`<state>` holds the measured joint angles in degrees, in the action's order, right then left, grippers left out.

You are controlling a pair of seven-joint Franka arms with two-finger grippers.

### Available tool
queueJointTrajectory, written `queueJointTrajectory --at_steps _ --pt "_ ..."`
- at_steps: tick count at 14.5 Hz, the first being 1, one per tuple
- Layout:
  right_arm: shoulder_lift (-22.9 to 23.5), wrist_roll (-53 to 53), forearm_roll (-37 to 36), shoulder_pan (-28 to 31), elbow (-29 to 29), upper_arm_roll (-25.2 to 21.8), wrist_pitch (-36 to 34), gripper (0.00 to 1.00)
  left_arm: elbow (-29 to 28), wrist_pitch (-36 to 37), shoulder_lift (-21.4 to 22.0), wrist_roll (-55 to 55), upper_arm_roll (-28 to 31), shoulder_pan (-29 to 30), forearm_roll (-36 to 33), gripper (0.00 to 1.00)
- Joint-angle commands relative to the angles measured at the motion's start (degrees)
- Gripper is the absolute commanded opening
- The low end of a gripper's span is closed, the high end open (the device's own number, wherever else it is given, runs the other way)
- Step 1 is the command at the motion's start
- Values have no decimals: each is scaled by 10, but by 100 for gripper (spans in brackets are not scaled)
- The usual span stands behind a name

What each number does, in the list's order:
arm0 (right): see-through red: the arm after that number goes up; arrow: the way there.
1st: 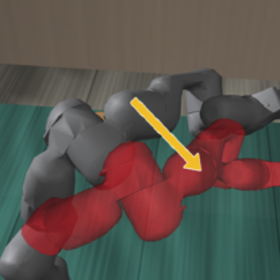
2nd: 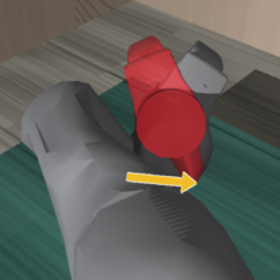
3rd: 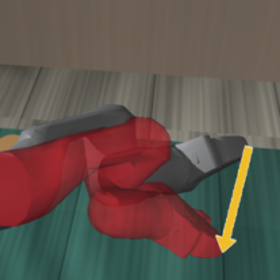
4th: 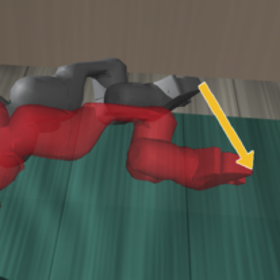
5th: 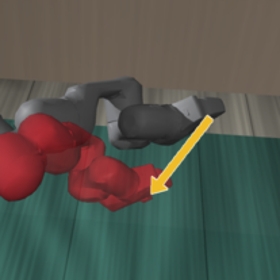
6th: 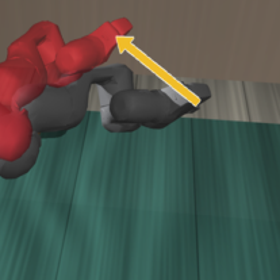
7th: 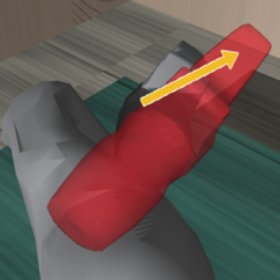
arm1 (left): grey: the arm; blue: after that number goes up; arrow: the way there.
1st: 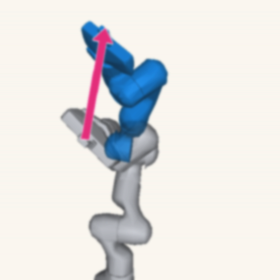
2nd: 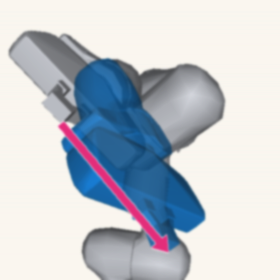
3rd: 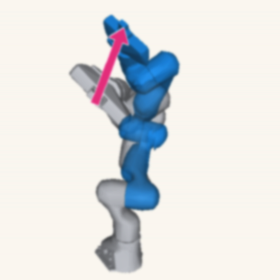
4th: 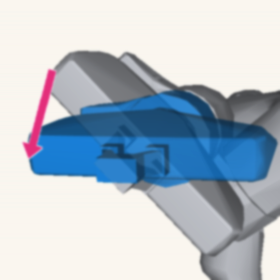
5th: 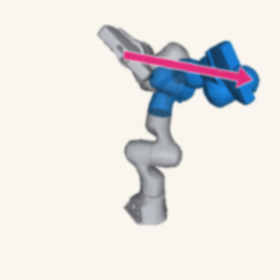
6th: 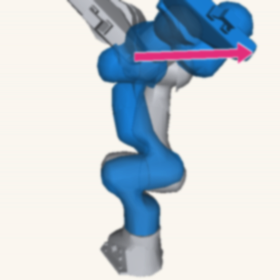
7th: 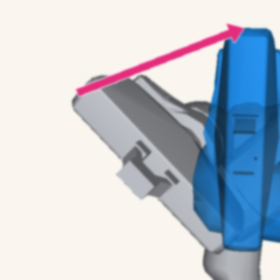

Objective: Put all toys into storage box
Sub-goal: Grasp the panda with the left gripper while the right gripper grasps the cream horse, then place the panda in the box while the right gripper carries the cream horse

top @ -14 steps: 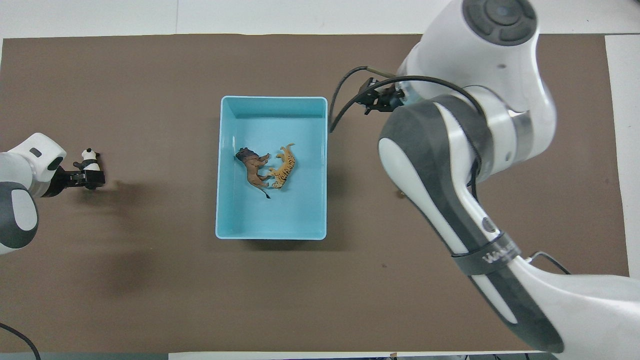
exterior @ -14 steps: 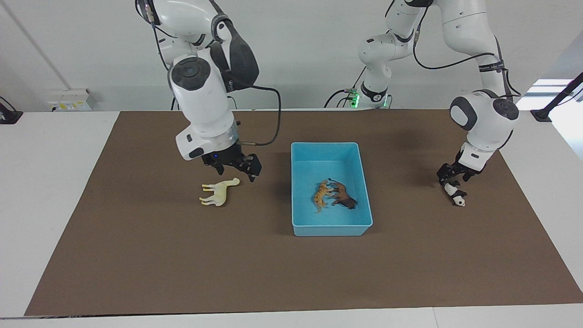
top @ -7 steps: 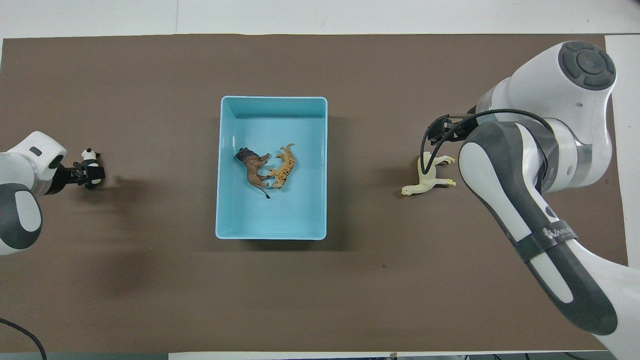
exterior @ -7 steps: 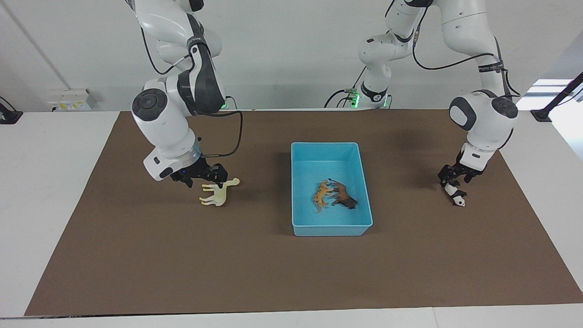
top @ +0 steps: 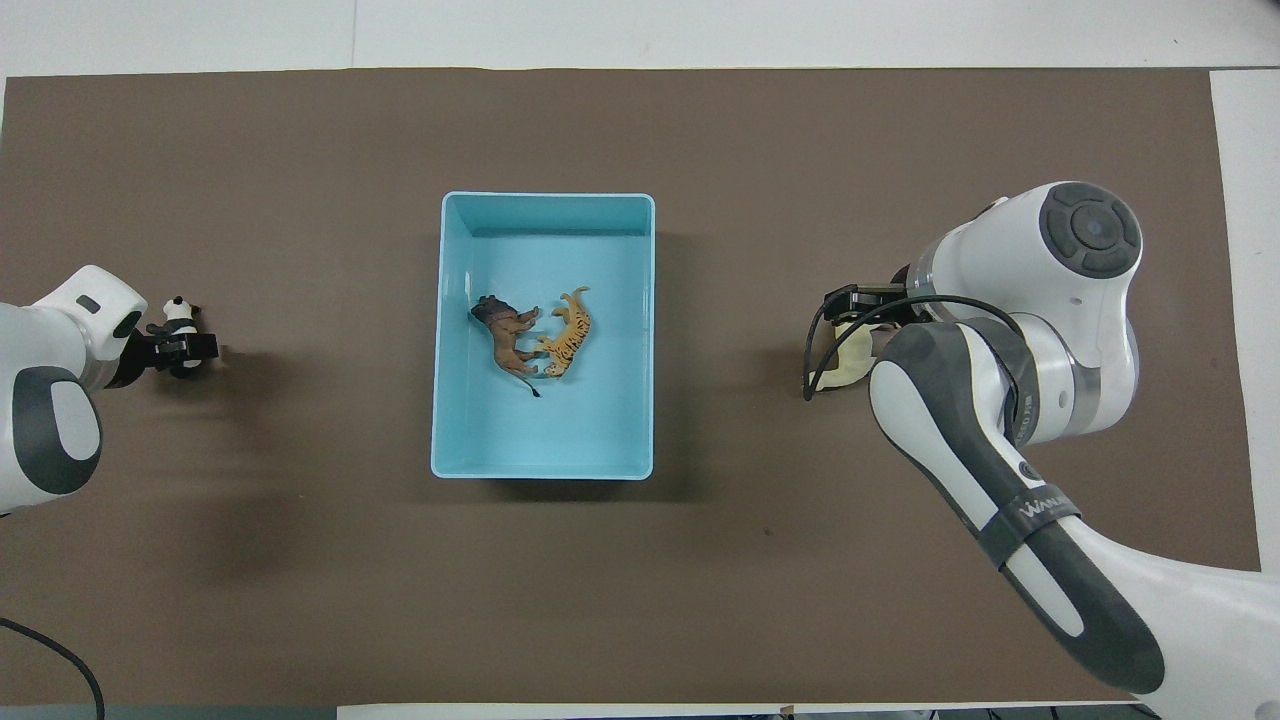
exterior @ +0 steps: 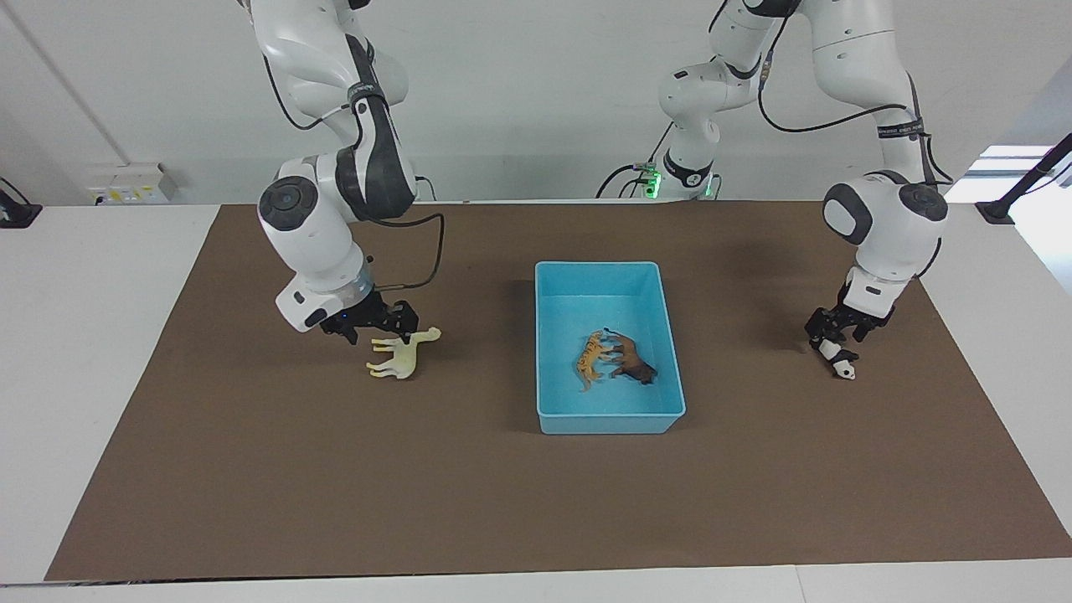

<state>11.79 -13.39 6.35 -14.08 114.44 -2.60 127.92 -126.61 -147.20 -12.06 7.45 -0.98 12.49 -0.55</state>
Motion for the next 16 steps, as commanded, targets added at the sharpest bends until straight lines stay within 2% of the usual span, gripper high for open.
queueJointTrajectory --at_steps 1,3,4,5,8,10,13,16 --pt "-11 -64 -3 -4 22 3 35 100 -12 -12 5 -12 -2 2 -8 65" --pt "1 -134 -3 -15 22 3 36 100 -9 -11 5 -18 -2 2 -8 37" --pt "5 -142 -3 -15 23 2 34 100 -7 -9 5 -20 -2 0 -8 26" --pt "9 -139 -4 -15 25 2 35 100 -5 -2 5 -27 -2 -1 -8 21" --pt "10 -101 -5 -17 40 2 41 100 15 23 6 -46 -2 -5 -8 18" --pt "9 -59 -5 -10 50 2 46 100 56 87 12 -87 -3 -26 -8 18" --pt "8 -34 -6 -9 70 2 90 100 135 200 16 -226 -5 -103 -8 18" --pt "11 -34 -19 -9 71 2 96 100 212 302 20 -374 -8 -189 -2 19"
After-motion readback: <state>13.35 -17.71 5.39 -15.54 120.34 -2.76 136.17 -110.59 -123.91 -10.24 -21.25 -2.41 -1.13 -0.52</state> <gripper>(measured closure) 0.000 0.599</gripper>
